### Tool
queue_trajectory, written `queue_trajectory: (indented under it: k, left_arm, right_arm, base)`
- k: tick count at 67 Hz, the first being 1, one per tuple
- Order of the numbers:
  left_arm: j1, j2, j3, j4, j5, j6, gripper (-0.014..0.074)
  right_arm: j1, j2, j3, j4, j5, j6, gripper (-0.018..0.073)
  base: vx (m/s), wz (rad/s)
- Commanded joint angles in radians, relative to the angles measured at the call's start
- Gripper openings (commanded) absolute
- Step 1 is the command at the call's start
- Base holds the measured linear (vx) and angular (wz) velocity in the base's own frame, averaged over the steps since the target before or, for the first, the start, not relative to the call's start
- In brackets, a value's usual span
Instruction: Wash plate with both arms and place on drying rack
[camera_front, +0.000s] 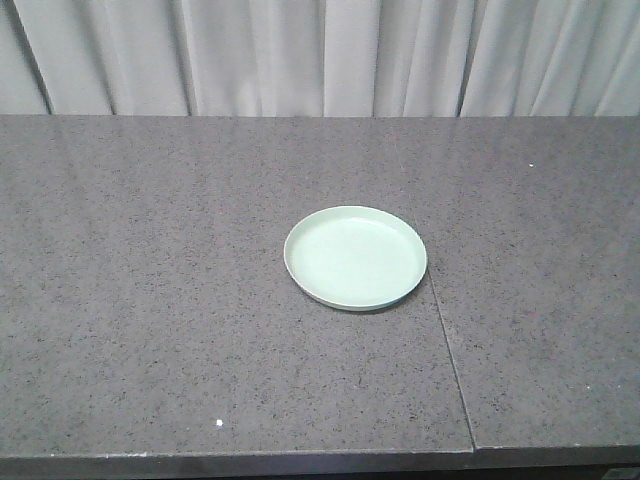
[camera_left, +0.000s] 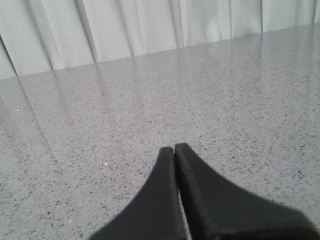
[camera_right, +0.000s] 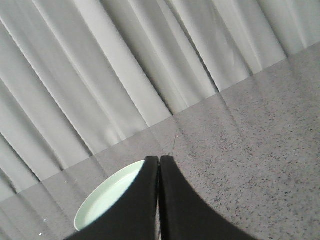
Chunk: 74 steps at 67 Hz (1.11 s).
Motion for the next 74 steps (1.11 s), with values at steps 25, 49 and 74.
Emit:
queue_trajectory:
  k: [25,49,74]
  left_arm:
    - [0.001,-0.015,-0.022,-0.005,-0.069,-0.012,-0.0006]
    - [0.001,-0.015,-0.022,-0.005,-0.069,-0.012,-0.0006]
    - [0.001,-0.015,-0.022,-0.005,-0.069,-0.012,-0.0006]
  right_arm:
    - [-0.006,0.339,-0.487,0.042,0.362,-0.284,0.0270]
    - [-0.006,0.520,-0.572,0.072,0.212,-0.370,0.0617]
    - [-0.006,1.016,-1.120,0.165,0.593,-0.697,0.0556]
  base:
    - [0.00,0.00]
    - [0.00,0.00]
    - [0.00,0.00]
